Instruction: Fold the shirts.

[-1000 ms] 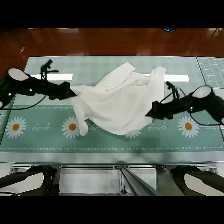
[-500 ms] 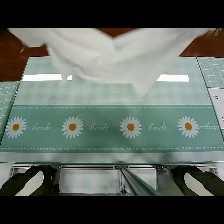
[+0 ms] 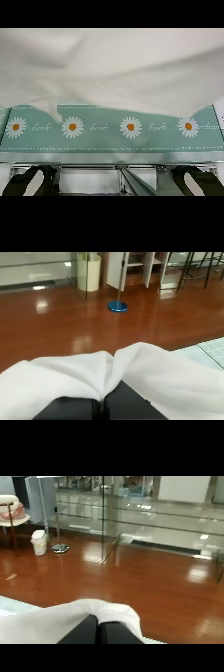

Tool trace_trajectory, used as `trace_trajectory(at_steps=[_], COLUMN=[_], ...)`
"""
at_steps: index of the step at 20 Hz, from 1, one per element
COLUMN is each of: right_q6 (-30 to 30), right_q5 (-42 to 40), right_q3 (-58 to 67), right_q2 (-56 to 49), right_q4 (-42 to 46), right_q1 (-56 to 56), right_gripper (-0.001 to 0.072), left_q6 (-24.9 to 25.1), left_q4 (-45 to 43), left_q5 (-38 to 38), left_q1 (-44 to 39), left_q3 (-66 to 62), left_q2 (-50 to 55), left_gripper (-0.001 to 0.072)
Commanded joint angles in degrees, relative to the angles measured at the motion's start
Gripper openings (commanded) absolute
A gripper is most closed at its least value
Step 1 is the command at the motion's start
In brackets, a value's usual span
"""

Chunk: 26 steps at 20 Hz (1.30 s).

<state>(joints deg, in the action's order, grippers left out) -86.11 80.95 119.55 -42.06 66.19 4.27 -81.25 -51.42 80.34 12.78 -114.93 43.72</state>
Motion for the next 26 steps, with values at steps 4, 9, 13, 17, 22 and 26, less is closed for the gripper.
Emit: trace_trajectory(at_steps=[4,9,13,17,22,26], right_q6=[-1.42,-1.70,-0.81,-0.52,-0.44,-0.98], right_q5=[8.35,9.94,0.90,-12.66,-24.79,-28.28], right_q3=[-0.31,-18.25,-42.38,-54.60,-49.48,-42.93], right_q2=[4.48,4.48,3.58,-8.07,-29.99,-42.73], right_q4=[5.81,1.66,1.29,2.34,-0.76,-8.00], right_q1=[0.02,0.02,-0.09,-0.04,-0.04,-0.04], right_gripper=[0.0020,0.0020,0.0020,0.0020,0.0020,0.0111], left_q6=[-1.99,-1.81,2.69,6.80,8.61,8.02], left_q4=[-2.03,2.64,5.55,5.92,11.02,11.82], left_q5=[9.16,8.57,-3.02,-19.23,-23.54,-18.91], left_q1=[-3.93,-3.93,-4.04,-5.99,-8.46,-10.67], left_q3=[5.07,33.07,59.28,66.58,50.82,37.24], left_q2=[-4.13,-3.76,-0.37,15.43,41.86,54.14], left_gripper=[0.0028,0.0028,0.0028,0.0028,0.0028,0.0331])
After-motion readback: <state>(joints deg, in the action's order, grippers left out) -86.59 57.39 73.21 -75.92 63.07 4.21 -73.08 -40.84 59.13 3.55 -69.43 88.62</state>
